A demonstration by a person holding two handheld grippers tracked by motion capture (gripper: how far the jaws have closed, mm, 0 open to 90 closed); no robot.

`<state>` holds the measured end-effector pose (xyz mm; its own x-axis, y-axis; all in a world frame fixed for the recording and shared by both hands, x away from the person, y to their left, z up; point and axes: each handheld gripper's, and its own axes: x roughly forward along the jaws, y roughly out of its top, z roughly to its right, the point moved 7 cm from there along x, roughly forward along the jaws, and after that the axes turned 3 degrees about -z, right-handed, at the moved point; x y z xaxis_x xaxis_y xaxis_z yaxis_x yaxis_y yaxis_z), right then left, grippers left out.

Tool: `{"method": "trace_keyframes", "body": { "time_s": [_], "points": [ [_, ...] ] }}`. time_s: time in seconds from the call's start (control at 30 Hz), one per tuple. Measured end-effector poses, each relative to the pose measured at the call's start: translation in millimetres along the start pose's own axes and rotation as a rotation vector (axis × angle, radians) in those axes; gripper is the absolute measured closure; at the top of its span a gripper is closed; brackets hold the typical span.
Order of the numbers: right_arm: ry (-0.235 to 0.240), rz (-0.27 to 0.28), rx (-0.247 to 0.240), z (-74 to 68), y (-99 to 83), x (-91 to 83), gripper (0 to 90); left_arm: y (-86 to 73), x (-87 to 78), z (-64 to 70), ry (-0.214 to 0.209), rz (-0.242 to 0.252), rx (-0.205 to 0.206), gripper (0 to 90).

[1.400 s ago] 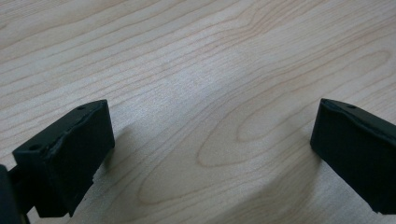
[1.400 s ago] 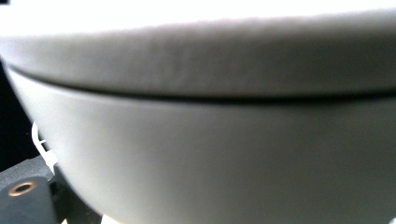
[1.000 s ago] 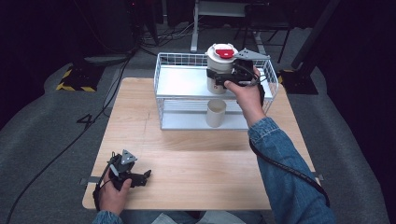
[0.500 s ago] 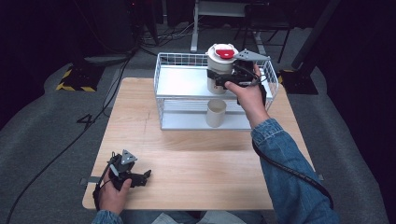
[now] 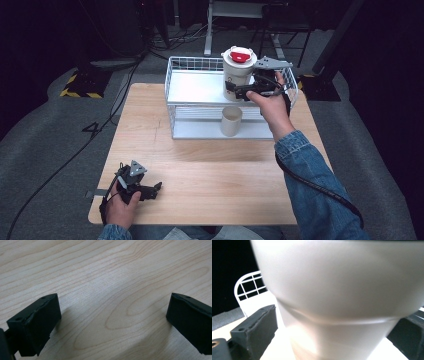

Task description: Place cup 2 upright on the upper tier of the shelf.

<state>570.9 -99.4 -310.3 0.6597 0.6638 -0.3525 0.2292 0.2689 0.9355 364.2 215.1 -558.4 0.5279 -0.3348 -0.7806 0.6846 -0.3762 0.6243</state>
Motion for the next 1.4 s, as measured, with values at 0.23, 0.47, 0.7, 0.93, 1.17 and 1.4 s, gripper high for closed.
{"method": "trace_keyframes", "body": {
  "time_s": [0.23, 0.47, 0.7, 0.93, 1.17, 1.4],
  "points": [
    [0.009, -0.003, -0.001, 0.7, -4.2, -5.9, 3.9, 0.0, 0.0, 0.1, 0.0, 0.0, -0.002, 0.2],
    [0.023, -0.008, 0.003, -0.1, -6.7, -16.9, 4.0, 0.1, 0.1, 0.1, 0.0, 0.002, -0.002, 0.2],
    [0.029, -0.009, -0.021, -3.6, -10.2, -35.0, 4.0, 0.1, 0.1, 0.0, 0.0, 0.001, -0.001, 0.2],
    [0.048, -0.005, -0.021, -10.8, -18.1, -60.3, 4.0, 0.8, 0.3, -0.8, 0.006, 0.0, 0.004, 0.1],
    [0.063, 0.004, -0.02, -16.6, -27.3, -86.7, 3.7, 1.3, 0.7, -1.2, 0.009, 0.003, 0.004, 0.1],
    [0.073, 0.003, -0.018, -20.3, -37.8, -111.2, 2.6, 1.4, 0.8, -1.1, 0.008, 0.003, 0.003, 0.1]
  ]
}}
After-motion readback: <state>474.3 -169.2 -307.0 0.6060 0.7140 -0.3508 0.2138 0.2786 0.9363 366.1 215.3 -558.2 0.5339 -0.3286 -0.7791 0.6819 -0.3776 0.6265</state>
